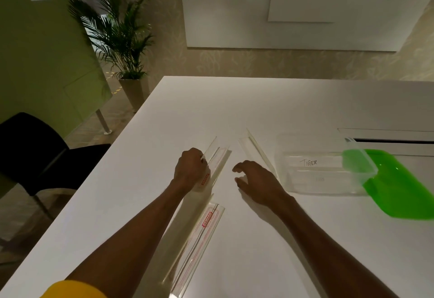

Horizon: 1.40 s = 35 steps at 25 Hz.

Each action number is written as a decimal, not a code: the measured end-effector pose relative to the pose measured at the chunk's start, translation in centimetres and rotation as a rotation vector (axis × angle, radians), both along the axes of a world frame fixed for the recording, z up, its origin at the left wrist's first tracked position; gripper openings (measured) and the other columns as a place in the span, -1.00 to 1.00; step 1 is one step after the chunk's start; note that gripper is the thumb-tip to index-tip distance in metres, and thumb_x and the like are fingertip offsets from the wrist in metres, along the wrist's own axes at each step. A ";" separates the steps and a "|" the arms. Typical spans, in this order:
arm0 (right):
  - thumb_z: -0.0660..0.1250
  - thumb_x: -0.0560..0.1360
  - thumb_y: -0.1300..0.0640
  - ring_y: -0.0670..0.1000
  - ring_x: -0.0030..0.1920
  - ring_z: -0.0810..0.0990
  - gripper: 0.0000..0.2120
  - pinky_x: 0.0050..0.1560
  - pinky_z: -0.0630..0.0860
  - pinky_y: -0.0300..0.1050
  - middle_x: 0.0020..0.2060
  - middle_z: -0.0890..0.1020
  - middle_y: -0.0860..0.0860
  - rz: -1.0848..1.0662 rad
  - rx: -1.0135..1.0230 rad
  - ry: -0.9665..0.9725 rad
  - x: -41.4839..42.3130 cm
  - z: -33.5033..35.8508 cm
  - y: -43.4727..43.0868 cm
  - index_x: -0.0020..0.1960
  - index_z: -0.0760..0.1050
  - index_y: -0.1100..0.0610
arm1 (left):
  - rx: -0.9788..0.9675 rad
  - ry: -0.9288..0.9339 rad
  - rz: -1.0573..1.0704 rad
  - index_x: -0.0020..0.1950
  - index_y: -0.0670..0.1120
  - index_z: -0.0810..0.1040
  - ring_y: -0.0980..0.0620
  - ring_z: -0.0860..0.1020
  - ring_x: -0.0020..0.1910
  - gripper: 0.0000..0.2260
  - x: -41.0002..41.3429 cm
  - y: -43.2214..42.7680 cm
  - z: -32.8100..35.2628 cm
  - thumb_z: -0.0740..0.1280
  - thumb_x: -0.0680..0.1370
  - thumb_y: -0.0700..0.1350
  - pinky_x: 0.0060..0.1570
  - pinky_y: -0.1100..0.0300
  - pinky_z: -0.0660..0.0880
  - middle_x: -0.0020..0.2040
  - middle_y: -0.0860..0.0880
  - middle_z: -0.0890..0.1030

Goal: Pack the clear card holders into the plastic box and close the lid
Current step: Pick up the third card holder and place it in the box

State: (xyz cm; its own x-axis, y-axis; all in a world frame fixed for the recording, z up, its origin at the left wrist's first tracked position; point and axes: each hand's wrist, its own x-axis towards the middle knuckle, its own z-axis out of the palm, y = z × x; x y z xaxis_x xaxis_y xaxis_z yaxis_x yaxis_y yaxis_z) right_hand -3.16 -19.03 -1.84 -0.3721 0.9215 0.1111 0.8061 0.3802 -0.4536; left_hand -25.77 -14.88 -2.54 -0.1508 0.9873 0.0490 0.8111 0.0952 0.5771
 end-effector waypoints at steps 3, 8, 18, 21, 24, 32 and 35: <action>0.32 0.61 0.04 -0.06 0.22 0.59 -0.73 0.24 0.51 -0.12 0.20 0.63 -0.09 -0.057 -0.039 0.084 -0.6 -0.8 0.1 0.29 0.54 0.02 | -0.027 -0.407 0.054 -0.10 -0.35 0.65 -0.13 0.69 -0.31 -0.82 -1.2 0.3 0.5 0.34 0.61 -0.26 -0.27 -0.07 0.67 -0.14 -0.27 0.72; 0.40 0.56 0.07 -0.02 -0.01 0.70 -0.85 0.15 0.64 0.05 -0.06 0.73 -0.05 -0.254 -0.196 0.623 -1.9 0.4 1.1 0.04 0.66 0.12 | -0.268 -1.167 0.086 0.15 -0.23 0.68 -0.08 0.73 -0.12 -0.85 -1.4 -0.4 2.3 0.35 0.64 -0.28 -0.23 0.11 0.66 0.05 -0.18 0.73; 0.45 0.40 -0.36 0.00 0.12 0.70 -0.42 0.11 0.69 0.03 0.11 0.68 0.00 -0.366 -0.386 1.075 -7.8 3.3 0.3 0.20 0.56 0.06 | -0.166 -2.021 0.193 0.17 -0.19 0.58 -0.06 0.68 -0.07 -0.85 3.4 -1.4 4.7 0.28 0.65 -0.32 -0.08 0.06 0.66 -0.01 -0.17 0.65; 0.50 0.42 -0.26 -0.26 0.13 0.63 -0.49 0.06 0.64 -0.28 0.12 0.61 -0.16 -0.335 -0.274 1.088 -8.8 3.6 -0.1 0.23 0.52 0.00 | -0.007 -2.054 0.193 0.13 -0.15 0.60 -0.11 0.66 0.09 -0.83 4.1 -1.3 5.1 0.25 0.67 -0.33 0.09 0.07 0.63 0.12 -0.19 0.66; 0.54 0.42 -0.17 -0.37 -0.03 0.65 -0.58 -0.18 0.53 -0.51 0.01 0.65 -0.23 -0.286 -0.205 1.080 -8.8 3.6 -0.2 0.18 0.54 -0.04 | 0.024 -1.975 0.117 0.25 -0.12 0.64 -0.16 0.63 0.26 -0.81 3.8 -1.5 4.9 0.31 0.68 -0.22 0.39 -0.04 0.51 0.25 -0.20 0.65; 0.61 0.37 -0.09 -0.20 0.08 0.66 -0.58 -0.01 0.58 -0.35 0.05 0.70 -0.20 -0.113 -0.087 0.858 -3.2 4.5 -1.0 0.15 0.56 -0.08 | 0.030 -1.716 -0.185 0.50 -0.01 0.47 -0.19 0.59 0.38 -0.47 -2.6 -2.0 5.5 0.35 0.60 0.20 0.35 -0.15 0.53 0.38 -0.16 0.62; 0.63 0.35 -0.07 -0.20 0.11 0.66 -0.48 0.00 0.57 -0.35 0.09 0.68 -0.20 -0.070 -0.082 0.883 -0.7 4.9 -1.3 0.23 0.51 -0.15 | 0.081 -1.582 -0.257 0.24 -0.04 0.64 -0.20 0.61 0.31 -0.67 -2.9 -2.7 5.8 0.52 0.52 0.02 0.28 -0.03 0.59 0.26 -0.17 0.68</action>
